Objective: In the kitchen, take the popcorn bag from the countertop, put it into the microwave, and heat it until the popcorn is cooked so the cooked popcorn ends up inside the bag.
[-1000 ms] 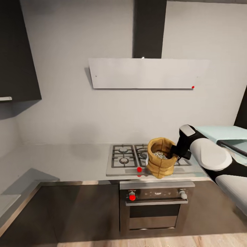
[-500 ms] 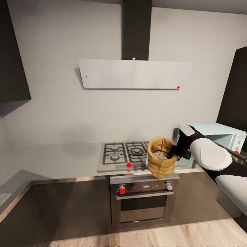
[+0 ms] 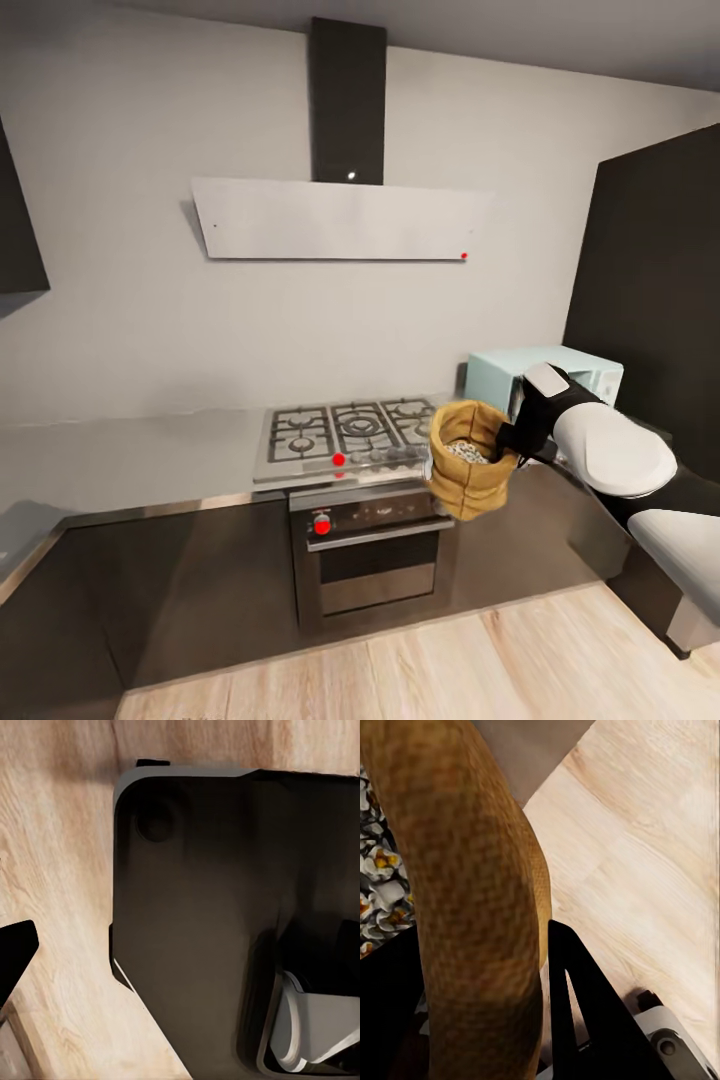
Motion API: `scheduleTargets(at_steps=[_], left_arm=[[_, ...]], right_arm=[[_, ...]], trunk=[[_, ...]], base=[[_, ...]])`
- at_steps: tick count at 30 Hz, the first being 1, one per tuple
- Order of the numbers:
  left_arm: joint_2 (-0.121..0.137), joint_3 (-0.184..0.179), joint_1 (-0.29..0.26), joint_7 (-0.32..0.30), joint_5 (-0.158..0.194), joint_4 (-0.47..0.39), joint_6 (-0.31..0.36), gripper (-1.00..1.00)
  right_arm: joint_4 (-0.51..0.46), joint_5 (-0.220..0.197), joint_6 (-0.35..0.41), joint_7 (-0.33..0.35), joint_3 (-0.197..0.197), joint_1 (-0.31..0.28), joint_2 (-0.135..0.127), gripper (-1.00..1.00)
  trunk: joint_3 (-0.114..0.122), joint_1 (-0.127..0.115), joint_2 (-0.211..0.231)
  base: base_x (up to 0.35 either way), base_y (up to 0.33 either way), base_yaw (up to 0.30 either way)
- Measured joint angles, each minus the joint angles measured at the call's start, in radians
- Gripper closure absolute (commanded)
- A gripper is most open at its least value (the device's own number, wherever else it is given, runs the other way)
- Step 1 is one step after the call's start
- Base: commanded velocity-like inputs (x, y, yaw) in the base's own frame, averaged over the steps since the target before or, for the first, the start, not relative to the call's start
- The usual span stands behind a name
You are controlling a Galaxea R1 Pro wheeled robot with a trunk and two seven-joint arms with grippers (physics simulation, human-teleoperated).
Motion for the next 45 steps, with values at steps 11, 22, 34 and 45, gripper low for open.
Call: scheduleTargets(at_steps=[11,22,34,45], left_arm=[[0.0,0.0,0.0,0.0,0.0,0.0,0.0,-1.0],[0.0,0.0,0.0,-0.001,0.0,0.0,-0.002,-1.0],[0.0,0.0,0.0,-0.001,0.0,0.0,-0.003,-1.0],[0.003,0.0,0.0,-0.001,0.0,0.0,-0.006,-1.0]], right_arm=[[0.0,0.0,-0.001,0.0,0.001,0.0,-0.001,1.0],[0.0,0.0,-0.001,0.0,0.001,0.0,-0.001,1.0],[0.0,0.0,0.001,-0.001,0.002,0.0,-0.001,1.0],[0.0,0.0,0.001,-0.002,0.002,0.0,-0.001,1.0]], trunk=[[0.0,-0.001,0.0],[0.0,0.0,0.0],[0.0,0.0,0.0],[0.0,0.0,0.0]], base=[[-0.075,0.0,-0.274],[0.0,0.0,-0.275],[0.0,0.0,-0.276],[0.0,0.0,-0.278]])
